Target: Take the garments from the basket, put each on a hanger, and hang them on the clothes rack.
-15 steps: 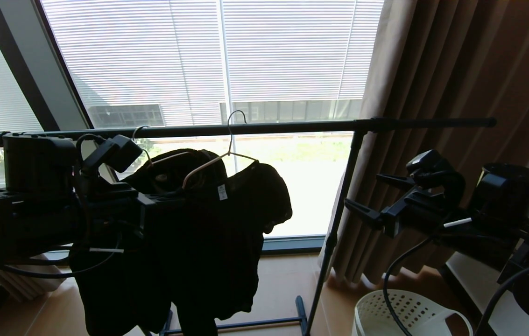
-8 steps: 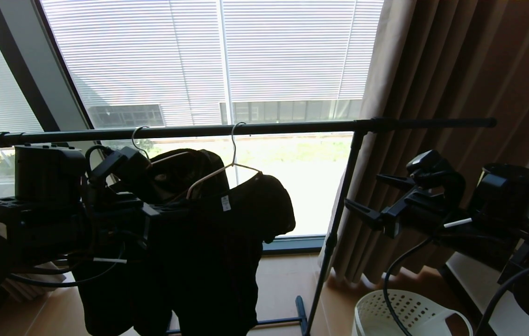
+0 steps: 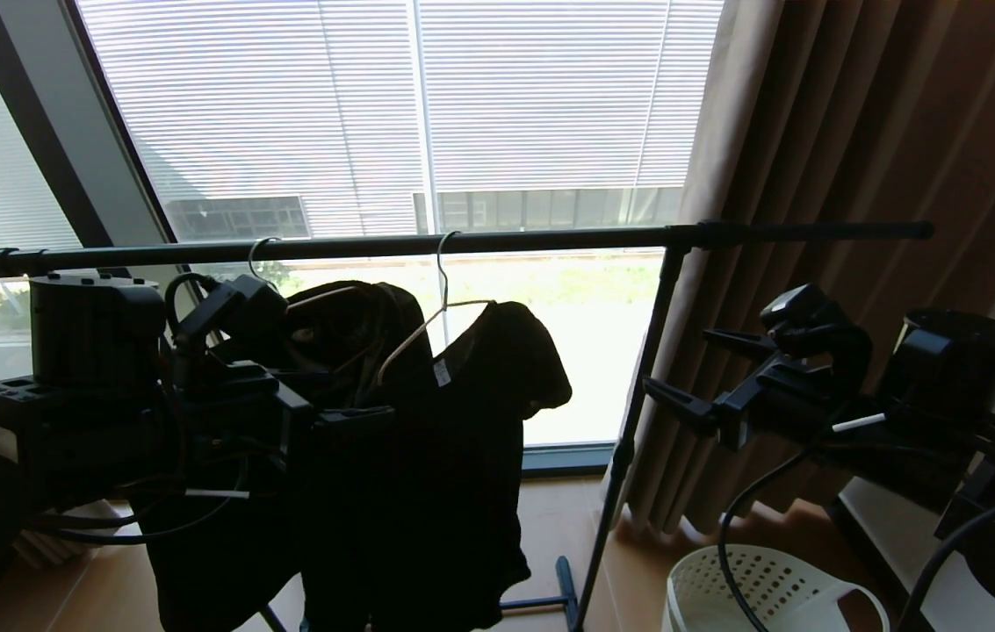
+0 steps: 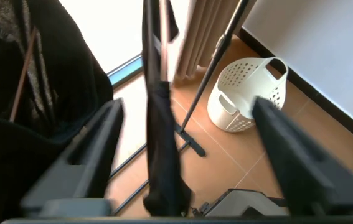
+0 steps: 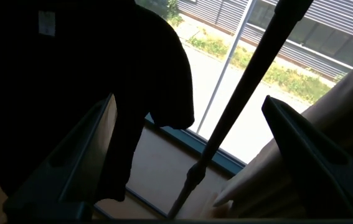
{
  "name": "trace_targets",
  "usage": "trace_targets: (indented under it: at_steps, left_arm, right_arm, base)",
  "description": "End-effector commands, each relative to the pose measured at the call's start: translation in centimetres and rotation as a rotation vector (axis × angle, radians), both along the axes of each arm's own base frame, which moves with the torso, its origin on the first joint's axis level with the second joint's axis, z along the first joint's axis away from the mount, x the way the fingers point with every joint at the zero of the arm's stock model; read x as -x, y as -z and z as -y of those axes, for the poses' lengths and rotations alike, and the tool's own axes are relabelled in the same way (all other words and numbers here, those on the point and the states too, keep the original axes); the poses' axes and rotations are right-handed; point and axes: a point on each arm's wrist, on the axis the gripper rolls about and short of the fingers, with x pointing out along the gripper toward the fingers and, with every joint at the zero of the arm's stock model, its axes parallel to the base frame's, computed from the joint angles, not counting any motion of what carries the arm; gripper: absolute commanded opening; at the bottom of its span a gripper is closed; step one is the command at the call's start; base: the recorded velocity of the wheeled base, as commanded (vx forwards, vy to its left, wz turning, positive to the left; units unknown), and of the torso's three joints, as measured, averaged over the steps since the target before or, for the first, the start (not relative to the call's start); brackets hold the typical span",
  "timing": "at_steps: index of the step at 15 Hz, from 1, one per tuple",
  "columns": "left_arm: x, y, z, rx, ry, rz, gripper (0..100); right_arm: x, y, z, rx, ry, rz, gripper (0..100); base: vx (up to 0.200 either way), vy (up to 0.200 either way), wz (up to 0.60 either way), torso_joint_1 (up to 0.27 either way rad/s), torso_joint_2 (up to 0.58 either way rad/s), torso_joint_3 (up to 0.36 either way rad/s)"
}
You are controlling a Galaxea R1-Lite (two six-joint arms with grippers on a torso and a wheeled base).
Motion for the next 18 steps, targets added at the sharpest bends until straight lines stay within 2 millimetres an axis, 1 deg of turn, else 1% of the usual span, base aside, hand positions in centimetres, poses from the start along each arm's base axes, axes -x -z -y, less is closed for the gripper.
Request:
trace_targets:
  at_steps: [1, 3, 4, 5, 6, 7, 9, 10, 11, 12, 14, 15, 16, 17, 18]
  left_arm:
    - [1.5, -1.5, 0.1, 0.019, 0.013, 0.059, 100]
    - [4.3, -4.0, -0.6, 0.028, -0.012, 0.124, 100]
    - [5.7, -4.8, -0.9, 0.023, -0.024, 0.131, 100]
    - [8.7, -6.1, -1.9, 0.006, -0.073, 0.140, 100]
    - [11.3, -6.9, -2.9, -0.011, -0.128, 0.155, 100]
    - [13.9, -7.1, -3.8, -0.023, -0.176, 0.166, 100]
    - [19.6, -5.4, -5.8, -0.048, -0.250, 0.166, 100]
    - [22.1, -3.8, -6.8, -0.056, -0.324, 0.172, 100]
    - [23.2, -2.9, -7.2, -0.057, -0.369, 0.181, 100]
    - [25.4, -0.2, -7.6, -0.055, -0.467, 0.216, 100]
    - [27.2, 3.1, -7.5, -0.057, -0.575, 0.262, 100]
    - [27.6, 4.8, -7.4, -0.062, -0.621, 0.266, 100]
    - [27.6, 6.2, -7.3, -0.063, -0.647, 0.255, 100]
    - [27.5, 8.1, -7.3, -0.068, -0.657, 0.267, 100]
    - [26.9, 9.6, -7.4, -0.049, -0.674, 0.293, 100]
  right_arm:
    - [0.9, -0.4, -0.8, -0.003, -0.027, 0.012, 100]
    - [2.8, -1.4, -2.4, -0.012, -0.084, 0.039, 100]
    - [3.7, -1.7, -3.0, -0.016, -0.103, 0.051, 100]
    - [4.8, -2.1, -3.8, -0.019, -0.112, 0.065, 100]
    - [5.5, -2.4, -4.2, -0.021, -0.108, 0.077, 100]
    - [5.9, -2.8, -4.4, -0.025, -0.098, 0.088, 100]
    - [6.5, -3.2, -4.0, -0.031, -0.089, 0.103, 100]
    - [6.8, -3.4, -3.8, -0.034, -0.088, 0.109, 100]
    - [6.9, -3.5, -3.7, -0.036, -0.086, 0.112, 100]
    - [6.9, -3.5, -3.7, -0.036, -0.080, 0.114, 100]
    - [7.1, -3.7, -3.5, -0.036, -0.040, 0.122, 100]
    - [7.6, -3.3, -3.1, -0.030, -0.025, 0.111, 100]
    - [8.2, -2.7, -2.7, -0.017, -0.021, 0.092, 100]
    - [8.6, -2.3, -2.3, -0.008, -0.012, 0.081, 100]
    - [8.9, -2.4, -2.0, -0.011, 0.019, 0.087, 100]
  base:
    - [0.000, 0.000, 0.00, 0.000, 0.00, 0.000]
    - [0.000, 0.000, 0.00, 0.000, 0.00, 0.000]
    - [0.000, 0.000, 0.00, 0.000, 0.00, 0.000]
    - [0.000, 0.000, 0.00, 0.000, 0.00, 0.000]
    - [0.000, 0.000, 0.00, 0.000, 0.00, 0.000]
    - [0.000, 0.000, 0.00, 0.000, 0.00, 0.000]
    - [0.000, 0.000, 0.00, 0.000, 0.00, 0.000]
    - [0.000, 0.000, 0.00, 0.000, 0.00, 0.000]
    - [0.000, 0.000, 0.00, 0.000, 0.00, 0.000]
    - [0.000, 0.000, 0.00, 0.000, 0.00, 0.000]
    - [0.000, 0.000, 0.00, 0.000, 0.00, 0.000]
    - [0.000, 0.000, 0.00, 0.000, 0.00, 0.000]
    - [0.000, 0.000, 0.00, 0.000, 0.00, 0.000]
    - [0.000, 0.000, 0.00, 0.000, 0.00, 0.000]
    - [0.000, 0.000, 0.00, 0.000, 0.00, 0.000]
